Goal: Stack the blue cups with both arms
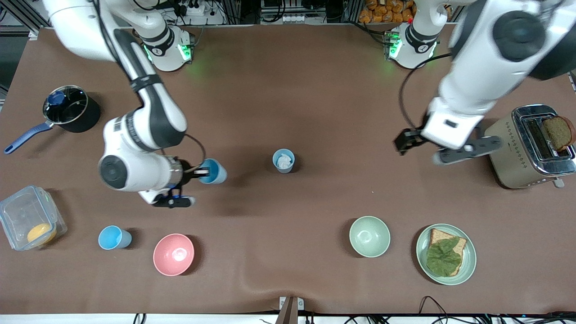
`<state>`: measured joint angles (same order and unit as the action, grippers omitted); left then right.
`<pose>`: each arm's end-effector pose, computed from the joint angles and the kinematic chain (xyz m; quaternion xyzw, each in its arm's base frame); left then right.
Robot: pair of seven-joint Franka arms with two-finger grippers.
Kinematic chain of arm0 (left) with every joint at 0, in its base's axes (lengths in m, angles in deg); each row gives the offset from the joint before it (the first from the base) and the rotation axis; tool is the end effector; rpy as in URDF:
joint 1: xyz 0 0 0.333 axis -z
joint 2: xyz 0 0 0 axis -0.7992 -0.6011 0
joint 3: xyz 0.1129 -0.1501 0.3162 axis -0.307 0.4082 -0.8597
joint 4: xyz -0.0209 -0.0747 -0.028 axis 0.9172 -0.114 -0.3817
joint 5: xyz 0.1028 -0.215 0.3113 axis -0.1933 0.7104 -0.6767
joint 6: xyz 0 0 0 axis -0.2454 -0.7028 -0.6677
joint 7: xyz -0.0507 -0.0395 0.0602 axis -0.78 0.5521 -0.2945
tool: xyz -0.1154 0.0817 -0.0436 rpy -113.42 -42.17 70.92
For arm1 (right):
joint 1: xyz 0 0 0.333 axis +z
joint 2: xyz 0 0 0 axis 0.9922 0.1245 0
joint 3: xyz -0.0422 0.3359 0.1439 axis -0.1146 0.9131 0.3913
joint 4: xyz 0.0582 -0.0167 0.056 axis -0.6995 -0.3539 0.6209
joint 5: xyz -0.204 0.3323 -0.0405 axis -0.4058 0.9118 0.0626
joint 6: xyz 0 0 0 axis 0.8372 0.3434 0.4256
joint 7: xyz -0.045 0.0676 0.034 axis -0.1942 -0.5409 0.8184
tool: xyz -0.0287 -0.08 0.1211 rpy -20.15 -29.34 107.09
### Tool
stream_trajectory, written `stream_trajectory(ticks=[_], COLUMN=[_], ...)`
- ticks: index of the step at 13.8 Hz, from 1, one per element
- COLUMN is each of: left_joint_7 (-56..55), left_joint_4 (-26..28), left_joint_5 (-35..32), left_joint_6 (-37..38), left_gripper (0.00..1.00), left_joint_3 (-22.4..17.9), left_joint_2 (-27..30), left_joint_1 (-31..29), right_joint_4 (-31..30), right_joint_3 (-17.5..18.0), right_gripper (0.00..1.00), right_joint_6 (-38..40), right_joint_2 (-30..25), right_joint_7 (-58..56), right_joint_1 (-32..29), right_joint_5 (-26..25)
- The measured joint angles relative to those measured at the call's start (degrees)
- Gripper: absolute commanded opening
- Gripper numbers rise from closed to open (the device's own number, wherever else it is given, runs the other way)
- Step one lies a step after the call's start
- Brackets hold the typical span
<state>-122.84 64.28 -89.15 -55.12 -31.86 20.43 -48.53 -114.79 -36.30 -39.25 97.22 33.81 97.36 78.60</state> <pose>0.5944 -0.1981 0.5806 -0.9943 -0.1029 -0.0229 0.0130 0.6378 0.2608 0.3350 -0.9837 0.0300 0.1425 0.1050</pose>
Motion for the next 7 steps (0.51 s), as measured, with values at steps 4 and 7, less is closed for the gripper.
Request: stream_trajectory(ticks=[4,7], left_joint_7=[8.9,12.5], left_joint_4=[0.0,-1.4], left_joint_5=[0.0,0.3], left_joint_6=[2.6,6.5], left_gripper=[1.0,1.0], left_joint_3=[0.0,0.0], left_joint_2=[2.6,4.7], left_joint_1=[-4.9,-7.9], right_joint_4=[0.3,0.3], right_joint_3=[0.0,0.0], right_gripper=[0.0,0.0], right_joint_6=[-4.4,-8.6], right_joint_2=[0.8,2.2], right_joint_7=[11.7,18.4], right_joint_1=[6.7,10.9], right_joint_5=[0.1,0.2])
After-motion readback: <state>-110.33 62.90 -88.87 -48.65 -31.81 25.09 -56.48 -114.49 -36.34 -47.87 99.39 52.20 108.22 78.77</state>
